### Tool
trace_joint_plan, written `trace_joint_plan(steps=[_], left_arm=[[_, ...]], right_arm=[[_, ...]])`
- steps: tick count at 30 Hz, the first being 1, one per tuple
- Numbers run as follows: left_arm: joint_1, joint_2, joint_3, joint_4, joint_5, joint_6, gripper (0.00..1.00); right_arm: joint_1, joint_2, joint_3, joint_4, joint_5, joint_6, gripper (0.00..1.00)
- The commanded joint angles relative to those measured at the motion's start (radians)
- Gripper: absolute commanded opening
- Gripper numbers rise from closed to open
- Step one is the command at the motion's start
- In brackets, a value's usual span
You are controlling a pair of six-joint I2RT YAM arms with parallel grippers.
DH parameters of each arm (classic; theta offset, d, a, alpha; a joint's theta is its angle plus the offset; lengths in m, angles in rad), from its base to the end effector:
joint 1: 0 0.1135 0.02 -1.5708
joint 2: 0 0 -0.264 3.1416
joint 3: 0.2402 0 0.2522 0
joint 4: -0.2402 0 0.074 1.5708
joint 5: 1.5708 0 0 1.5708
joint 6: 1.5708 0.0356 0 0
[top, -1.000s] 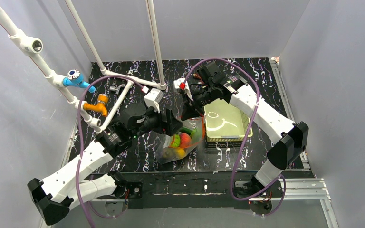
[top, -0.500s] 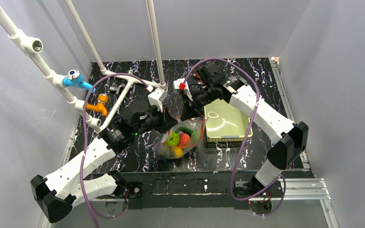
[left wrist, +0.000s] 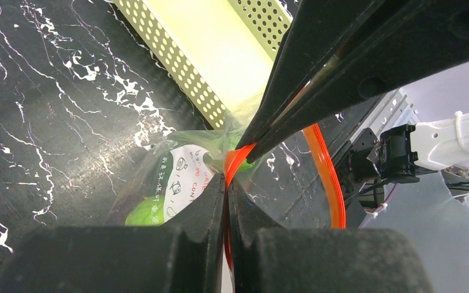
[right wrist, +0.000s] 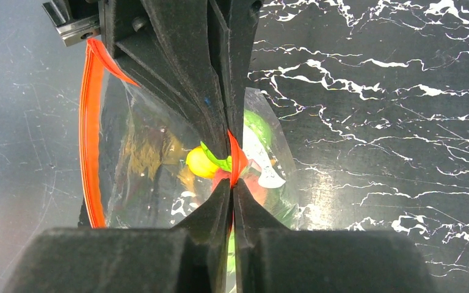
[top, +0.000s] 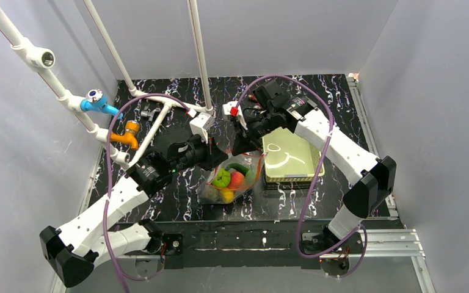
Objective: Open the zip-top bag and remove the fake food
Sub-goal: Unzip the zipper food storage bag at the center of the board, then place the zipper food storage bag at the center of the board.
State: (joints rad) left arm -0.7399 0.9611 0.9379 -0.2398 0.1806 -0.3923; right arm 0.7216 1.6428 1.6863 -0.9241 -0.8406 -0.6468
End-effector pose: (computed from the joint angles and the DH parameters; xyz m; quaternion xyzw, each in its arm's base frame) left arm 0.1585 -0.1533 0.3559 0.1907 0.7691 -0.3853 0.4729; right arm 0.2402 0.2467 0.3720 -0.6500 0.5785 0.3953 0.2943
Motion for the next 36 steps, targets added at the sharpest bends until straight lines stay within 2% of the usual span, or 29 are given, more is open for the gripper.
trace_joint_plan(steps=[1,3,15,22,32,33,34,36], left_arm=[[0.013,-0.022,0.007,0.016,0.007,0.015,0.0],[0.017,-0.025,0.008,0.013,0.003,0.015,0.0],[0.039,-0.035,0.011,0.012,-0.012,0.013,0.0],[0.047,-0.021,0.022,0.013,-0.007,0.013,0.0],[0.073,-0.004,0.051,-0.02,0.009,0.019,0.0],[0.076,-0.003,0.055,-0.024,0.009,0.019,0.0],[0.081,0.0,0.06,-0.029,0.009,0.022,0.0],[0.092,0.003,0.077,-0.037,0.012,0.029,0.0]], right_arm=[[0.006,-0.02,-0.014,0.002,-0.031,-0.008,0.14],[0.006,-0.026,-0.017,0.002,-0.033,-0.012,0.21],[-0.025,-0.171,-0.01,-0.185,-0.096,-0.206,0.21],[-0.152,-0.258,-0.036,-0.221,-0.185,-0.249,0.21],[-0.382,-0.406,-0.26,-0.069,-0.33,-0.158,0.21],[-0.402,-0.418,-0.287,-0.048,-0.339,-0.149,0.8],[-0.419,-0.429,-0.317,-0.029,-0.346,-0.143,0.98],[-0.453,-0.445,-0.373,0.016,-0.356,-0.121,1.0]])
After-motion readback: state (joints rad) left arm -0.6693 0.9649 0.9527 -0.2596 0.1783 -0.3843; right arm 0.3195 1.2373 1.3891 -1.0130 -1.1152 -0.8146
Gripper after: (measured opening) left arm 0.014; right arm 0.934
